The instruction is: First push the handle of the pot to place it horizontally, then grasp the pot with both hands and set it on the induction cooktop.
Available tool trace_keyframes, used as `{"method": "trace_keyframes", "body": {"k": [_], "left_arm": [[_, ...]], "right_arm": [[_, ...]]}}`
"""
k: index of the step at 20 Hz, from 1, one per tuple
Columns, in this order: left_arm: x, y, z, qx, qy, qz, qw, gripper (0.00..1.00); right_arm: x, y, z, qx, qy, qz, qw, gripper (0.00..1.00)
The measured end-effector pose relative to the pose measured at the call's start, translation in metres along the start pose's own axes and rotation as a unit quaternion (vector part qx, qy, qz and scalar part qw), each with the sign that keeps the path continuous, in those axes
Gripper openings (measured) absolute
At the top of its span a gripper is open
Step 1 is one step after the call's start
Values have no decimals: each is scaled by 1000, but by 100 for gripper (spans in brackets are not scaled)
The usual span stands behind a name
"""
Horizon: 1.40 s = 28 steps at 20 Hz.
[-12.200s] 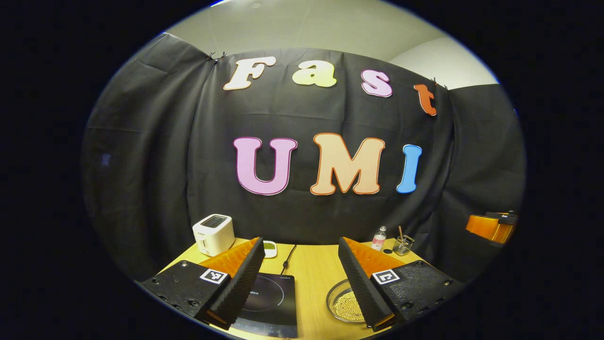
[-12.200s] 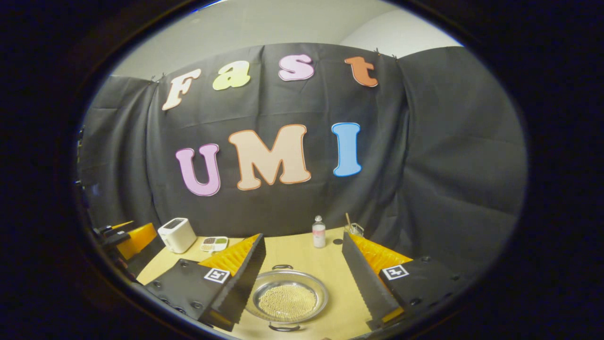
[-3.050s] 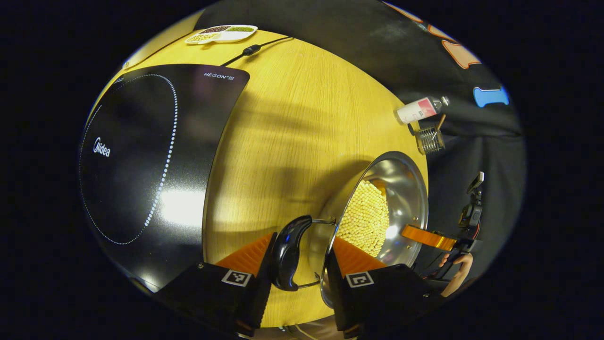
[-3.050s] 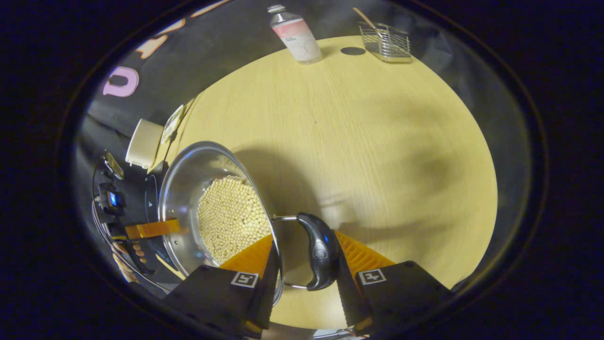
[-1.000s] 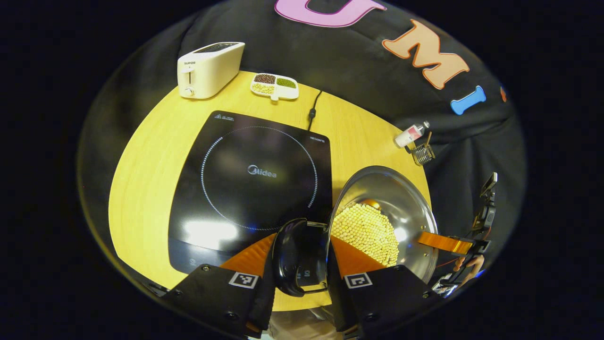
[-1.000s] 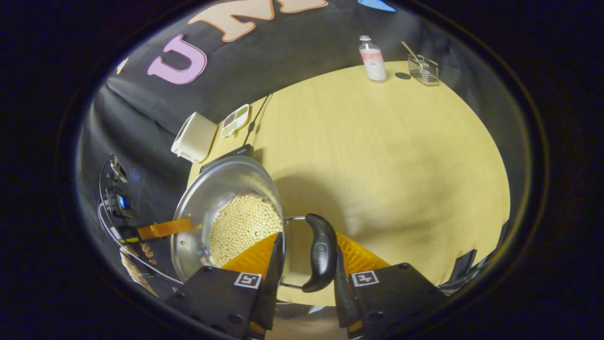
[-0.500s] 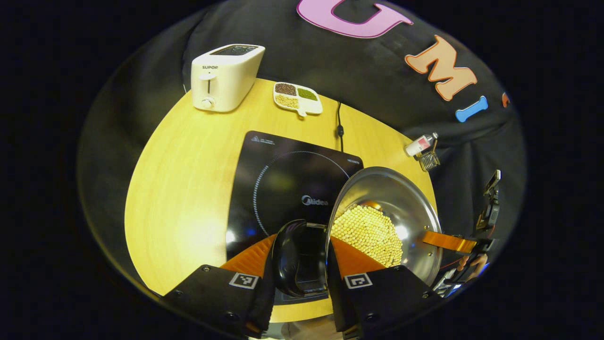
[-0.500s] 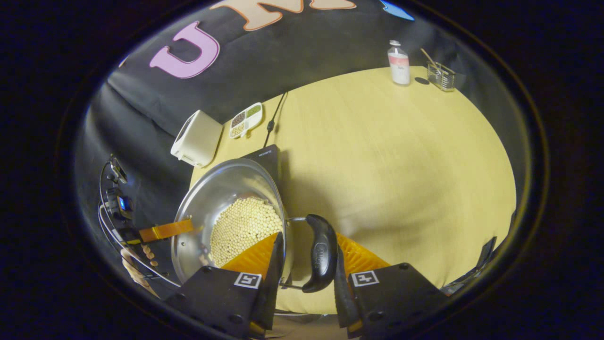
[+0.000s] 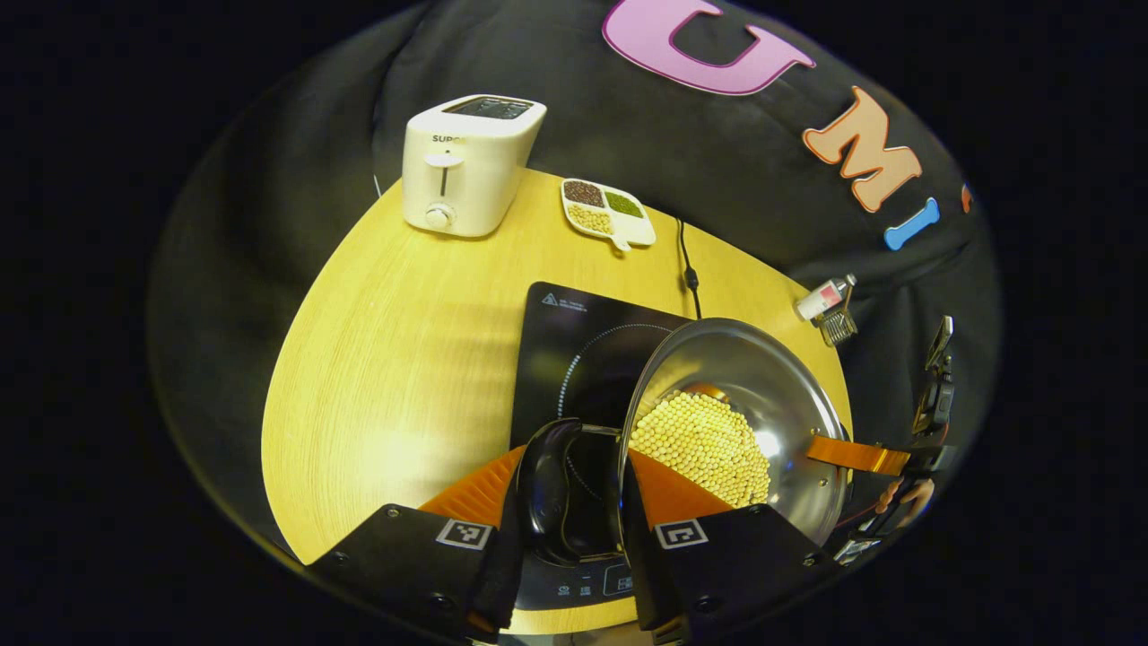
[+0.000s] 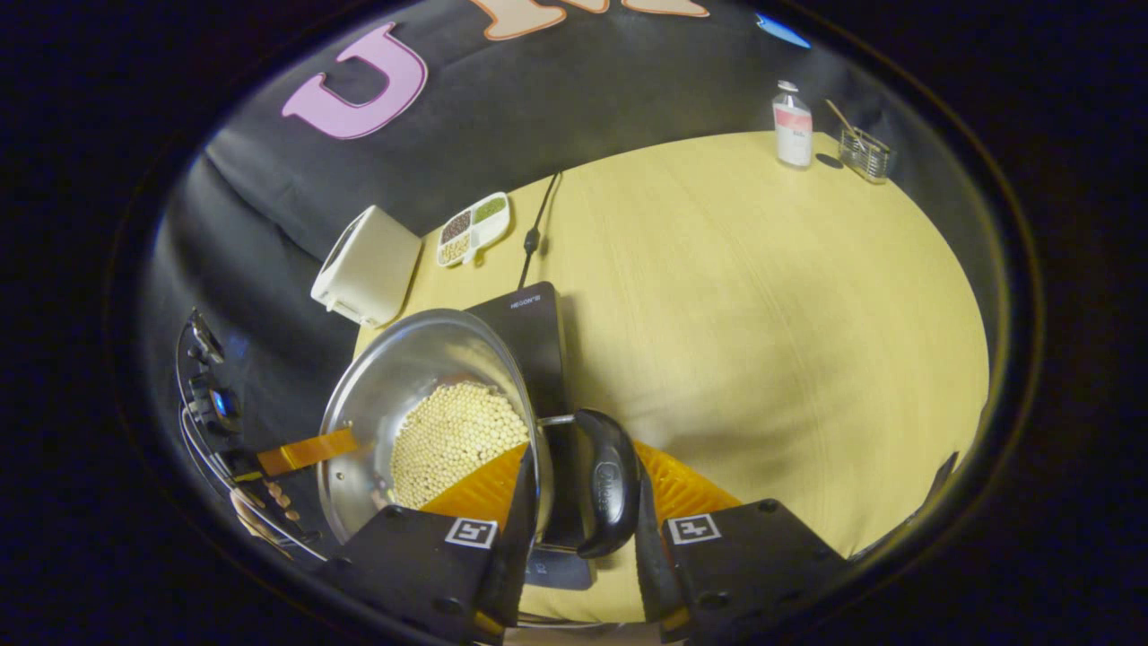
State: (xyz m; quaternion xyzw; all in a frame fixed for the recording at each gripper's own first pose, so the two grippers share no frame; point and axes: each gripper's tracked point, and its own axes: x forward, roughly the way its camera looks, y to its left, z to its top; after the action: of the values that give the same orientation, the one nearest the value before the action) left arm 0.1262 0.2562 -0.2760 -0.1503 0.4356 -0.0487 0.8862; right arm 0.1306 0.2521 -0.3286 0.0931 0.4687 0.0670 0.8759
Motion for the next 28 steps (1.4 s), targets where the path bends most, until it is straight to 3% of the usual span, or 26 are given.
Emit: {"method": "trace_keyframes", "body": {"k": [3,4,5,6,10,11,17,21,22,23,24,26,27,28], "left_arm": [[2,10,8,10,-13,10,1000,52],[3,12,12,10,-20,11,1000,52],[4,14,16,12,-24,11,1000,53],[7,15,18,13,-28,10,999,51],[14,16,25,12,-41,6,999,52],[22,18,28,-2,-50,3,999,53],[22,22,28,-8,-57,11,998,58],[23,23,27,-12,-59,20,998,59],[23,23,26,-12,-59,24,998,59],[23,23,27,-11,-62,26,998,62],[23,23,28,-11,-65,29,997,61],[25,23,28,-22,-70,33,997,65],[27,24,26,-30,-68,40,996,64],[27,23,26,-35,-72,41,996,74]], "right_arm": [[10,8,0,-1,1,-2,1000,48],[12,10,3,-3,-3,0,1000,54],[14,12,5,0,-8,0,1000,48],[18,14,8,1,-14,0,1000,54],[26,14,17,3,-32,-1,999,54],[32,16,21,9,-34,5,999,48],[34,19,25,3,-37,18,999,47],[35,20,26,10,-20,30,999,48],[36,20,26,15,-15,33,999,54],[37,20,26,16,-12,35,999,54],[36,20,25,16,-12,37,999,48],[35,20,24,13,-7,43,999,57],[35,23,22,16,-1,52,999,51],[36,24,21,17,2,55,998,50]]}}
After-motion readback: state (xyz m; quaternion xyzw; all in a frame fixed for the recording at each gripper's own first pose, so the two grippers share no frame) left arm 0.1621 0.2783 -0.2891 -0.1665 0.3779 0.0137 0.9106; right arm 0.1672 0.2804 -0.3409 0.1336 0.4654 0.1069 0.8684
